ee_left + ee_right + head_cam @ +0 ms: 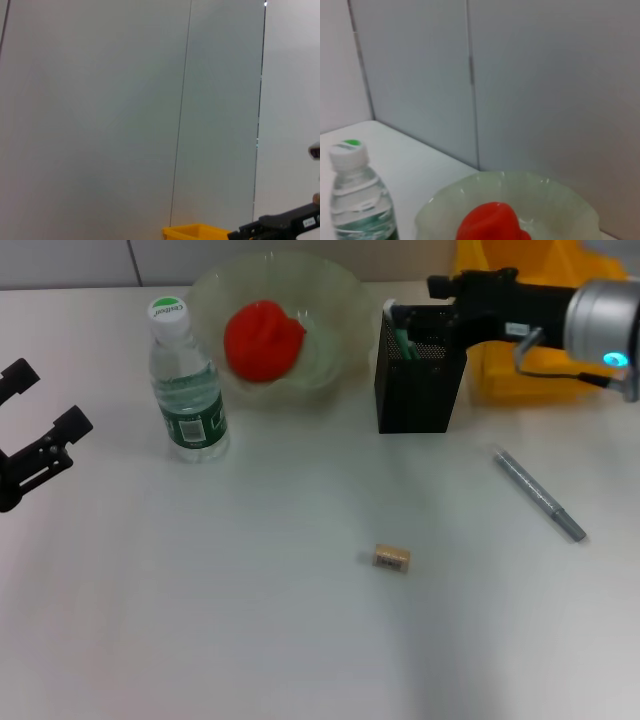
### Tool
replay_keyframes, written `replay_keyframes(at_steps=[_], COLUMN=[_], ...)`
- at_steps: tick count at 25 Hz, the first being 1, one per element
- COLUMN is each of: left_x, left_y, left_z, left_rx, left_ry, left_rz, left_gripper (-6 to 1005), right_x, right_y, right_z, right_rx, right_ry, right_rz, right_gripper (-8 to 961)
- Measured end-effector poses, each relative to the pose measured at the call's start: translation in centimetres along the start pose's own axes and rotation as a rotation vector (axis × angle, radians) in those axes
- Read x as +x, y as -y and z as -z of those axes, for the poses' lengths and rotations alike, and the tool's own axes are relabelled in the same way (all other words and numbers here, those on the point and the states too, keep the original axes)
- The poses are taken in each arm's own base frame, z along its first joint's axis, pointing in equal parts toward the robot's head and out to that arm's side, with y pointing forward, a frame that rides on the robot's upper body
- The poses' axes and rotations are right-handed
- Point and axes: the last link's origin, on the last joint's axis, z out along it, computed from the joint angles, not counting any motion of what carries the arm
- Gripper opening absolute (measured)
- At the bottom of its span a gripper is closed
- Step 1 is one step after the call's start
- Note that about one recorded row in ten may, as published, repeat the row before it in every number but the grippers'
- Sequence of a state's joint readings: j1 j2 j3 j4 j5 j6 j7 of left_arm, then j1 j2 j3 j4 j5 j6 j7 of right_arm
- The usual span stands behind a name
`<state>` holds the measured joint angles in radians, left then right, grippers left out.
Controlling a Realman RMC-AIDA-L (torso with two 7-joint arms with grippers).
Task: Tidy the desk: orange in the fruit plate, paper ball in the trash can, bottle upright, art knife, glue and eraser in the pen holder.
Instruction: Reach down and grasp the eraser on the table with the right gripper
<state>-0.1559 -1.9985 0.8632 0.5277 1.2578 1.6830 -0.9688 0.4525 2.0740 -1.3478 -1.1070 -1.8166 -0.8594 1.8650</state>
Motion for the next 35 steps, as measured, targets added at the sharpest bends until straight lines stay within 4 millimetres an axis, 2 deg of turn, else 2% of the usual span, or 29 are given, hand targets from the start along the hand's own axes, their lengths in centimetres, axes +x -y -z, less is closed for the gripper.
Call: replay_keyframes(at_steps=[2, 7, 11, 16, 17, 19, 22, 23, 25, 35], left_x=[0.0, -0.1, -0.2, -0.1, -0.1, -0.1, -0.2, -0.2, -0.2, -0.5], left_y=[-0.1, -0.3, -0.4, -0.2, -0.2, -0.2, -0.3, -0.3, -0.6, -1.1], left_z=[0.2, 0.4, 0.6, 0.9, 1.0, 1.0, 1.1, 1.1, 1.3, 1.6], left_rx=[-0.007, -0.029, -0.053, -0.051, -0.052, -0.056, -0.069, -0.069, -0.119, -0.298], left_ry=[0.003, 0.024, 0.049, 0.056, 0.059, 0.061, 0.075, 0.075, 0.111, 0.313], left_rz=[0.004, 0.005, 0.008, 0.005, 0.003, 0.003, 0.002, 0.002, -0.003, 0.037], left_gripper=[864, 864, 864, 864, 864, 864, 864, 864, 864, 864], right_x=[-0.8, -3.0, -4.3, -5.2, -5.1, -4.9, -3.5, -3.5, -2.3, -0.8], right_y=[0.0, -1.0, -2.4, -5.0, -5.9, -6.4, -8.4, -8.4, -9.6, -11.1], right_z=[1.1, 3.4, 4.8, 5.2, 4.7, 4.4, 2.5, 2.5, 1.0, -1.5], right_rx=[-0.013, -0.002, -0.010, -0.138, -0.184, -0.206, -0.281, -0.281, -0.318, -0.332], right_ry=[-0.043, -0.236, -0.383, -0.518, -0.568, -0.596, -0.720, -0.720, -0.780, -0.816], right_rz=[-0.003, 0.016, 0.070, 0.138, 0.160, 0.173, 0.245, 0.245, 0.284, 0.350], right_gripper=[622, 704, 704, 705, 705, 704, 701, 701, 700, 697])
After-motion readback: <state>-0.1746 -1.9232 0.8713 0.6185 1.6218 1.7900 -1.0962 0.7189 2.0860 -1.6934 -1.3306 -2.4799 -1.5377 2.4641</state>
